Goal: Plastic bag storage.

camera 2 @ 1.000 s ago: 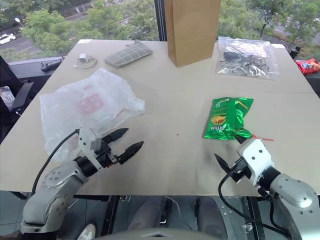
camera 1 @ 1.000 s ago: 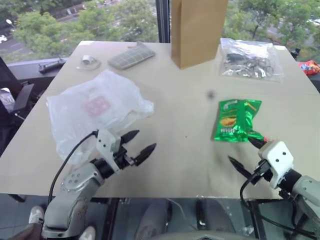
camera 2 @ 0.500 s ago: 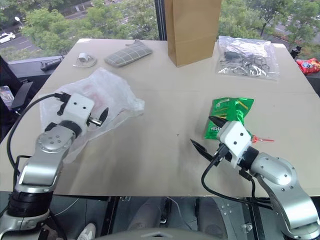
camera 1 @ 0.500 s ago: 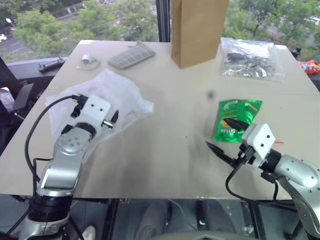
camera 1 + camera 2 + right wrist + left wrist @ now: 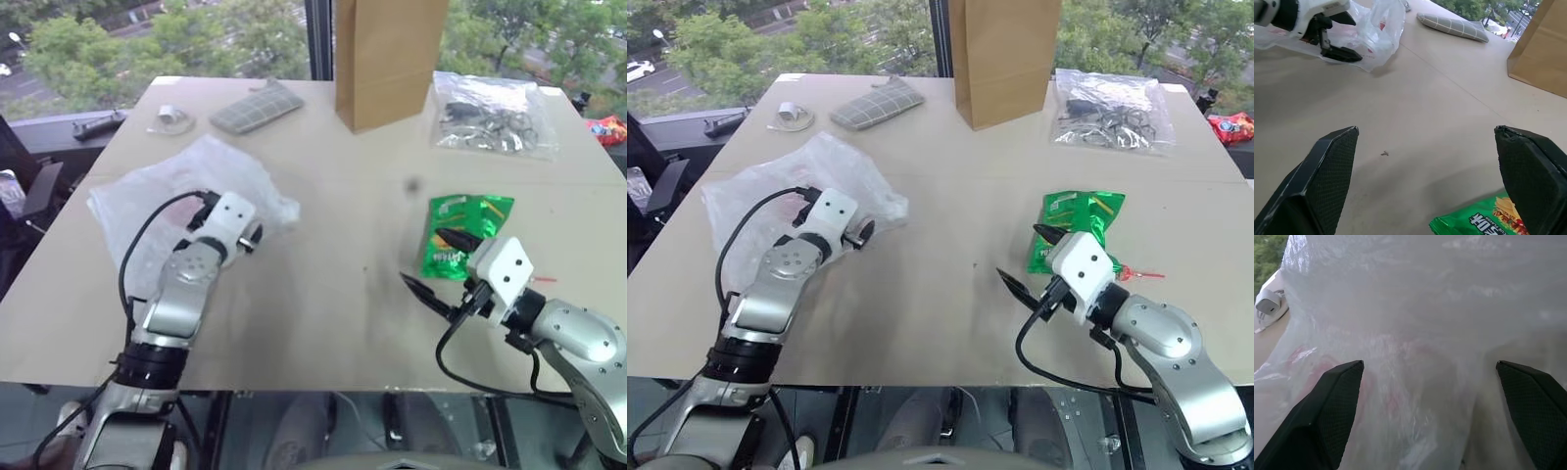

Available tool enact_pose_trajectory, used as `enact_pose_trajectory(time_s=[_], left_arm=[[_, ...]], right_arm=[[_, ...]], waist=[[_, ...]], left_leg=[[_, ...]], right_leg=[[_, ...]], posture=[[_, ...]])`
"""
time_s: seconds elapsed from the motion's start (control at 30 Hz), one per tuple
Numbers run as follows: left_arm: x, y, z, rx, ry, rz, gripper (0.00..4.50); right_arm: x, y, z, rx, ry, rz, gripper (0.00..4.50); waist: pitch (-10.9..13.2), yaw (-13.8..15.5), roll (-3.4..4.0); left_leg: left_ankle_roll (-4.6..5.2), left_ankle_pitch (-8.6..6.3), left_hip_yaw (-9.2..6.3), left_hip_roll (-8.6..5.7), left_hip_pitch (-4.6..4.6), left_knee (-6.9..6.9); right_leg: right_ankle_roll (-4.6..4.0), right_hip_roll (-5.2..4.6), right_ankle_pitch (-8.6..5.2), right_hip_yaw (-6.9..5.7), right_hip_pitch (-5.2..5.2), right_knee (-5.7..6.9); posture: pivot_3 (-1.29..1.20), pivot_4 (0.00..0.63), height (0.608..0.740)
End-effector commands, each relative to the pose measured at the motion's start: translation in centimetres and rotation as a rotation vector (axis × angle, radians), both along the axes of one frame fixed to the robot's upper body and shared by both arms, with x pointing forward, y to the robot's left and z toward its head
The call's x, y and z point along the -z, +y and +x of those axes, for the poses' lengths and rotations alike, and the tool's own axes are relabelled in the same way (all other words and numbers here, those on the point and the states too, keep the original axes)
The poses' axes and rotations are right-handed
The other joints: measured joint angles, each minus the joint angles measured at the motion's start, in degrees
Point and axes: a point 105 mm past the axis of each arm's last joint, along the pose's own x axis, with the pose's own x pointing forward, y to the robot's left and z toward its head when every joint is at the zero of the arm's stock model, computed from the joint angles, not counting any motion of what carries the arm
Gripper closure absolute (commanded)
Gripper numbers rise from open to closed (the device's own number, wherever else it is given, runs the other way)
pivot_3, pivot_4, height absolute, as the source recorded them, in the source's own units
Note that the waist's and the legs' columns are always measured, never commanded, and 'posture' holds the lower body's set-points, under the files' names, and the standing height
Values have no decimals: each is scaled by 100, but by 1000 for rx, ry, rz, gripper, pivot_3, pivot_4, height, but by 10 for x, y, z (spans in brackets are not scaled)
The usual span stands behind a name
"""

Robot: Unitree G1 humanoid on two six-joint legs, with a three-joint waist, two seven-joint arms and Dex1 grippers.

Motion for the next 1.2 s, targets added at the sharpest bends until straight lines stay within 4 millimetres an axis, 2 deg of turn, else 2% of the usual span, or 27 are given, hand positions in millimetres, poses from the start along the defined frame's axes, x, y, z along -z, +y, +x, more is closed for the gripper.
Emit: enact_pose_trajectory(time_s=[0.03, 0.2, 0.3, 0.33, 0.4, 0.43, 0.47, 0.5, 0.53, 0.57, 0.6, 0.63, 0.73, 0.77, 0.83, 1.07, 1.2], left_arm=[[2, 6, 12, -68, -20, 49, 9], [1, 33, 14, -210, -40, 109, 9], [6, 40, 13, -222, -28, 129, 9], [8, 41, 13, -223, -26, 128, 517], [9, 42, 13, -222, -23, 105, 1199], [5, 42, 14, -220, -42, 77, 1774], [-5, 41, 16, -208, -79, 38, 2162], [-17, 41, 17, -198, -119, 2, 2775], [-28, 41, 17, -187, -149, -26, 3073], [-36, 40, 17, -173, -173, -50, 3681], [-41, 40, 17, -165, -185, -63, 4115], [-56, 37, 18, -132, -221, -87, 4451], [-89, 27, 17, -41, -283, -154, 4451], [-106, 18, 18, 20, -277, -185, 4451], [-129, 2, 18, 114, -229, -237, 4451], [-166, -25, 19, 204, -24, -366, 4451], [-167, -38, 17, 246, 103, -417, 4451]], right_arm=[[-11, 2, -6, -7, -54, -1, 0], [-11, 0, -6, 10, -56, 2, 0], [-10, 1, -5, 9, -53, 6, 0], [-9, 3, -5, 6, -51, 7, 0], [-8, 4, -5, 0, -51, 7, 0], [-8, 4, -5, -1, -51, 7, 0], [-8, 5, -4, 0, -54, 7, 0], [-8, 5, -3, 1, -57, 8, 0], [-8, 5, -2, 1, -60, 9, 0], [-8, 5, -1, 1, -63, 10, 0], [-8, 5, -1, 1, -64, 11, 0], [-8, 5, -1, 1, -66, 11, 0], [-8, 5, 1, 0, -69, 11, 0], [-9, 5, 2, -2, -72, 10, 0], [-10, 4, 4, -6, -77, 9, 0], [-9, -3, 17, 29, -92, -39, 0], [-6, -18, 28, 125, -95, -124, 0]], waist=[[-1, 6, 0], [-2, -38, 1], [-3, -46, 2], [-4, -46, 3], [-4, -42, 3], [-4, -40, 3], [-4, -41, 3], [-3, -41, 2], [-1, -28, -1], [-1, -20, -1], [-1, -15, -1], [0, -6, -3], [2, 9, -7], [2, 9, -7], [12, 7, -23], [14, -76, -24], [15, -93, -23]], left_leg=[[0, 0, -1, -1, 0, 1], [12, 7, 4, -1, 7, 3], [11, 7, 6, 2, 12, 2], [11, 7, 6, 3, 12, 2], [11, 7, 7, 2, 14, 3], [11, 7, 7, 3, 14, 3], [11, 7, 7, 2, 14, 5], [11, 7, 7, 2, 14, 5], [11, 7, 6, 2, 12, 5], [11, 7, 4, 3, 7, 6], [10, 7, 3, 2, 5, 6], [10, 7, 4, 1, 5, 6], [8, 7, 0, -3, -3, 10], [8, 7, 0, -4, -3, 11], [6, 9, -2, -6, -5, 13], [-11, 21, 3, -6, 7, 12], [-13, 22, 3, -5, 4, 13]], right_leg=[[1, 0, 0, -1, 1, 0], [2, 3, 1, 7, 2, 5], [1, 7, 0, 11, -1, 12], [1, 6, 0, 11, -1, 14], [1, 6, 0, 12, 0, 17], [1, 5, 0, 11, 0, 17], [1, 5, 0, 11, 0, 17], [1, 5, 0, 11, -1, 17], [1, 5, 0, 11, -2, 17], [0, 4, 1, 8, -6, 17], [0, 4, 1, 7, -7, 17], [0, 1, 1, 8, -7, 17], [-1, -3, 1, 0, -7, 16], [-1, -5, 1, 1, -6, 16], [-1, -5, 1, -4, -6, 17], [1, 31, 0, 5, -1, 23], [0, 37, 0, 6, -6, 29]], posture=[[0, 150, 740], [0, 150, 740], [0, 150, 740], [0, 150, 740], [0, 150, 740], [0, 150, 740], [0, 150, 740], [0, 150, 740], [0, 150, 740], [0, 150, 740], [0, 150, 740], [0, 150, 740], [0, 150, 740], [0, 150, 740], [0, 150, 740], [0, 150, 740], [0, 150, 740]])
